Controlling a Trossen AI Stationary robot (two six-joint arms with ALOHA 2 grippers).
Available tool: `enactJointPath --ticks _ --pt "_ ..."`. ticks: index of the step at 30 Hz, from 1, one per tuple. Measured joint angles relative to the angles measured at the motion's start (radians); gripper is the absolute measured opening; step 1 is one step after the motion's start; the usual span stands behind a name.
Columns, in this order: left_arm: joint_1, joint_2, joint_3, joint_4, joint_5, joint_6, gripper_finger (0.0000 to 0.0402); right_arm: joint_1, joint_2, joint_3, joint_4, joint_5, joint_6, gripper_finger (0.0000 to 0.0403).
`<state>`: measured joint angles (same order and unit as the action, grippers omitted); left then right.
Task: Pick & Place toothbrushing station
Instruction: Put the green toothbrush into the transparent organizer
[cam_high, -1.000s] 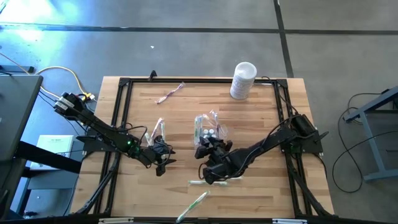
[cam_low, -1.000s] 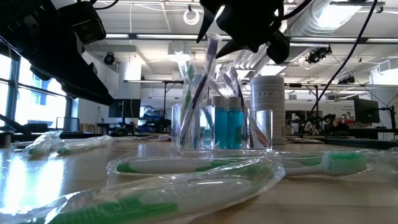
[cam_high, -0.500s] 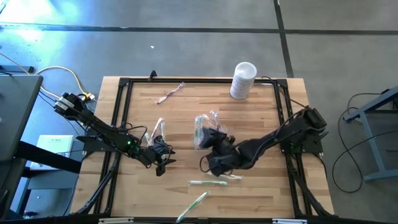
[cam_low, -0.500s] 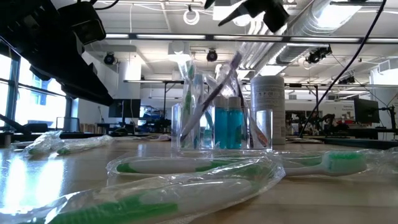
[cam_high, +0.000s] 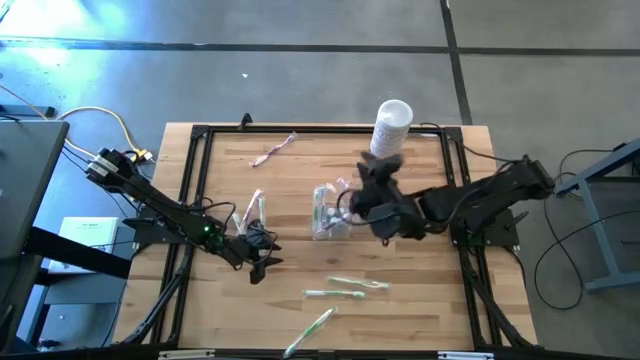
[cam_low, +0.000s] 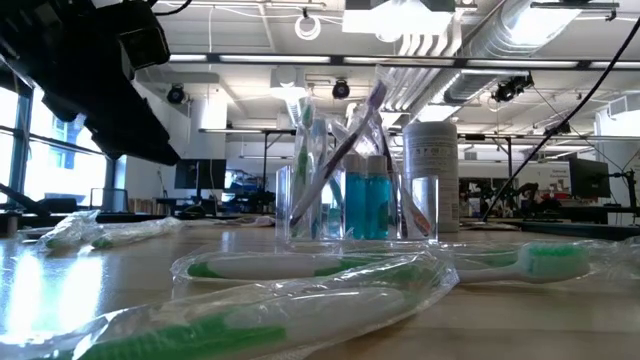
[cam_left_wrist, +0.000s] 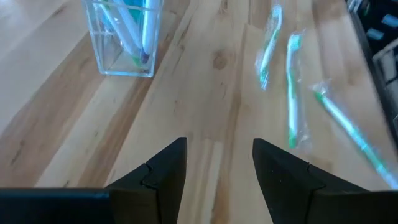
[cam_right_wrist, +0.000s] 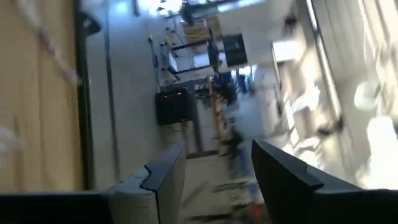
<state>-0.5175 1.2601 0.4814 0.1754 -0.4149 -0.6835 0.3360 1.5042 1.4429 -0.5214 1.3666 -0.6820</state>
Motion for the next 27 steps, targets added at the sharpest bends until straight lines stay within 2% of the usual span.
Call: enactJointPath --ticks 2,4,11,14,16,19,23,27 --pt "0.000 -0.016 0.016 -0.019 -0.004 -0.029 0.0180 0.008 -0.024 0.000 -0.042 0.007 0.222 0.0176" --pt "0.000 -0.033 0.044 -0.051 -0.018 -0.047 0.0180 0.030 -0.054 0.000 -0.142 -0.032 0.426 0.0176" --pt "0.000 -0.098 0.197 -0.342 -0.104 -0.030 0.0180 0.099 -0.101 0.000 -0.555 -0.419 1.086 0.0176" --pt "0.001 -0.107 0.289 -0.528 -0.147 -0.048 0.0180 0.137 -0.102 -0.007 -0.716 -0.474 1.327 0.0176" --pt "0.000 -0.108 0.351 -0.669 -0.174 -0.110 0.0180 0.164 -0.103 -0.034 -0.769 -0.483 1.427 0.0176" --pt "0.001 -0.107 0.416 -0.838 -0.204 -0.228 0.0180 0.200 -0.103 -0.080 -0.776 -0.483 1.491 0.0176" --pt "0.026 -0.099 0.425 -0.924 -0.242 -0.366 0.0180 0.238 -0.102 -0.132 -0.762 -0.476 1.557 0.0176" --pt "0.127 -0.051 0.425 -1.022 -0.163 -0.590 0.0180 0.247 -0.102 -0.188 -0.709 -0.475 1.569 0.0176"
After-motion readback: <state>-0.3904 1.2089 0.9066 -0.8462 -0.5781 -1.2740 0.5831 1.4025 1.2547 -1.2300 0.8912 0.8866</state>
